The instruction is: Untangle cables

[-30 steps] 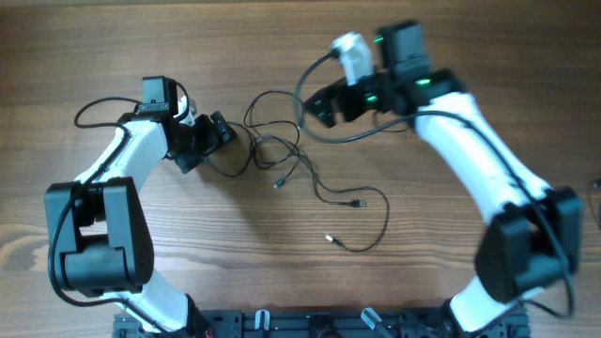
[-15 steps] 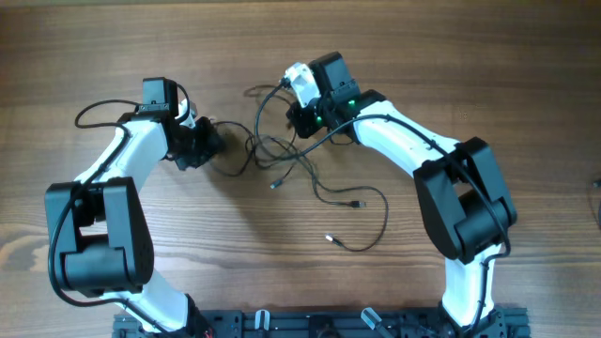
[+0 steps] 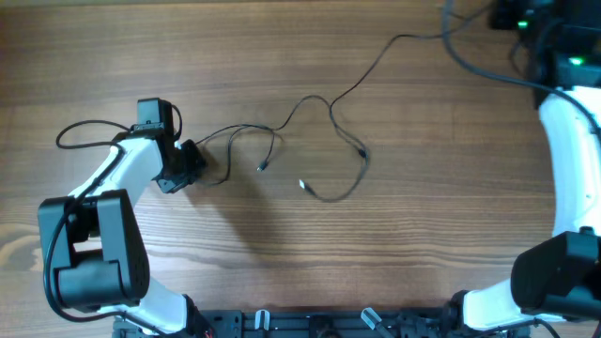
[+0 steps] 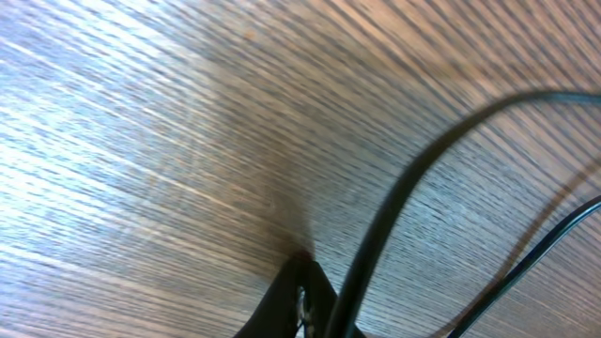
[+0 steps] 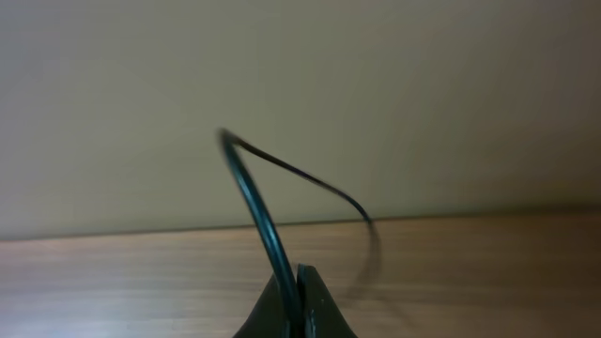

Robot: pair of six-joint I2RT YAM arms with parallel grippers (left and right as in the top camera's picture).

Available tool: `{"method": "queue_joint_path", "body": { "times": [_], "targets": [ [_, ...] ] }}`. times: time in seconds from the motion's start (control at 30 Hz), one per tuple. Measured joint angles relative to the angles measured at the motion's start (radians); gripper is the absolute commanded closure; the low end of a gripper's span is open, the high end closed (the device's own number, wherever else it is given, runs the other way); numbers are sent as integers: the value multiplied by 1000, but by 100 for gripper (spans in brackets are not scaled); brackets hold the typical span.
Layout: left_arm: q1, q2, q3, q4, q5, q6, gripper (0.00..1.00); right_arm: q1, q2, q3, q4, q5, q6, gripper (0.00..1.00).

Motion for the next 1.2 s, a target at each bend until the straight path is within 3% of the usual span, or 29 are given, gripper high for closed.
{"method": "queue_joint_path", "body": {
  "times": [0.17, 0.37, 0.53, 0.67, 0.8, 0.83, 0.87, 0.9, 1.1, 1.2],
  "targets": [
    [8, -2, -2, -7, -9, -8, 96, -134, 0, 81, 50, 50, -53, 96],
    [10, -8, -2, -58, -111, -36, 96, -259, 0, 199, 195, 295, -230, 96],
    [10, -10, -2, -65, -143, -53, 94, -351, 23, 212, 288, 320, -258, 96],
    [10, -10, -2, -66, -154, -57, 92, -351, 148, 224, 257, 315, -334, 96],
    [10, -10, -2, -69, -157, -60, 91, -351, 404, 228, 88, 297, -359, 95],
    [10, -10, -2, -69, -156, -60, 91, -349, 467, 226, 39, 285, -359, 83],
    [12, -10, -2, -69, -152, -60, 90, -347, 521, 225, -8, 264, -358, 35],
    [16, -10, -2, -68, -145, -60, 90, -341, 579, 216, -53, 228, -354, 0],
    [23, -10, -3, -66, -127, -60, 88, -314, 577, 208, -130, 148, -230, 0],
    [22, -11, -5, -61, -126, -60, 87, -310, 475, 211, -399, 117, -13, 0]
  ]
}}
